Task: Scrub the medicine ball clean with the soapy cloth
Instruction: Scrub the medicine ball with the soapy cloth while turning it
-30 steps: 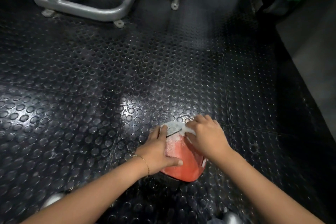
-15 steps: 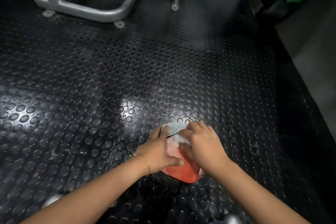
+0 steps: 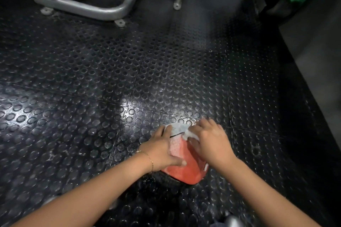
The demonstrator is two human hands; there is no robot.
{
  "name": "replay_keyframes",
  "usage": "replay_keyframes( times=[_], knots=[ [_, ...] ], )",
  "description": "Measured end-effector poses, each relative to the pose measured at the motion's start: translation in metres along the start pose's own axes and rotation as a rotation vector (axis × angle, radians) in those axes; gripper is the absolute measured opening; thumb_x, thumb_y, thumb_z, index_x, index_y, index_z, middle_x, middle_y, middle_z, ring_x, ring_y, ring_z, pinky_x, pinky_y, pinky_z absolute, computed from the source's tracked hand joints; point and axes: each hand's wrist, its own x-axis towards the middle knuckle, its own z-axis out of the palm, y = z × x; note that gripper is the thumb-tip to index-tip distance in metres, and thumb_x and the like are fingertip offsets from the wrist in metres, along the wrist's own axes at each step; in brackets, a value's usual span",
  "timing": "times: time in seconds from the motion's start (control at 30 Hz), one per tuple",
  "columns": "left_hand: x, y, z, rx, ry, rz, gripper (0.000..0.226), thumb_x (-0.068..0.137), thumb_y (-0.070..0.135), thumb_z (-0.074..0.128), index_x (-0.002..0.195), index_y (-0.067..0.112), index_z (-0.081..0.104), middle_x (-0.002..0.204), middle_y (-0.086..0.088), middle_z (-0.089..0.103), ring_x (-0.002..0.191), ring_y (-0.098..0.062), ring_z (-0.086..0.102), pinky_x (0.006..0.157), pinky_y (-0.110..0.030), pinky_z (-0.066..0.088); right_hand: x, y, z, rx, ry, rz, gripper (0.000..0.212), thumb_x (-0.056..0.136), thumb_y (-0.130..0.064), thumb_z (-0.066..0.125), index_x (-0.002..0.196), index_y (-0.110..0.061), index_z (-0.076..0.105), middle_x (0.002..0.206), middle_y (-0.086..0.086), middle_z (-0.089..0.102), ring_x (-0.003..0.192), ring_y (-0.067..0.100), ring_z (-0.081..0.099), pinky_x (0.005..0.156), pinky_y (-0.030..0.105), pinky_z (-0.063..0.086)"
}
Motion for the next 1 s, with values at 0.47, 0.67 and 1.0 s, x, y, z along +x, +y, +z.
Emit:
replay_keyframes(
  times=[0.47,0.67,1.0],
  knots=[
    [0.002,-0.020,-0.002,-0.131,-0.024,-0.008,0.121,0.067,0.061,0.071,0.149,0.027,-0.010,0.157,0.010,-0.012,0.142,-0.017,0.020,0.111,-0.040,0.033,-0.004,0.005,0.007,0.079,0.022,-0.071,0.026,0.069,-0.024,0.076,0.094,-0.020,0.070,0.084,-0.002,0.060,0.077,0.018,0.057,0.067,0.033,0.048],
    [0.003,-0.017,-0.016,-0.071,-0.048,0.031,0.112,0.076,0.049,0.070,0.149,0.030,-0.012,0.156,0.013,-0.016,0.145,-0.014,0.004,0.115,-0.036,0.024,0.009,0.002,0.009,0.093,0.047,-0.054,0.023,0.085,-0.026,0.059,0.105,-0.016,0.065,0.100,0.003,0.059,0.095,0.021,0.052,0.084,0.038,0.046],
    [0.006,-0.031,-0.021,0.017,-0.042,0.031,0.123,0.061,0.060,0.076,0.149,0.035,-0.006,0.154,0.021,-0.010,0.141,-0.016,0.022,0.112,-0.038,0.031,-0.004,-0.010,0.011,0.147,-0.013,-0.177,0.036,0.071,-0.024,0.073,0.106,-0.022,0.065,0.096,-0.001,0.058,0.089,0.019,0.053,0.079,0.034,0.044]
  ],
)
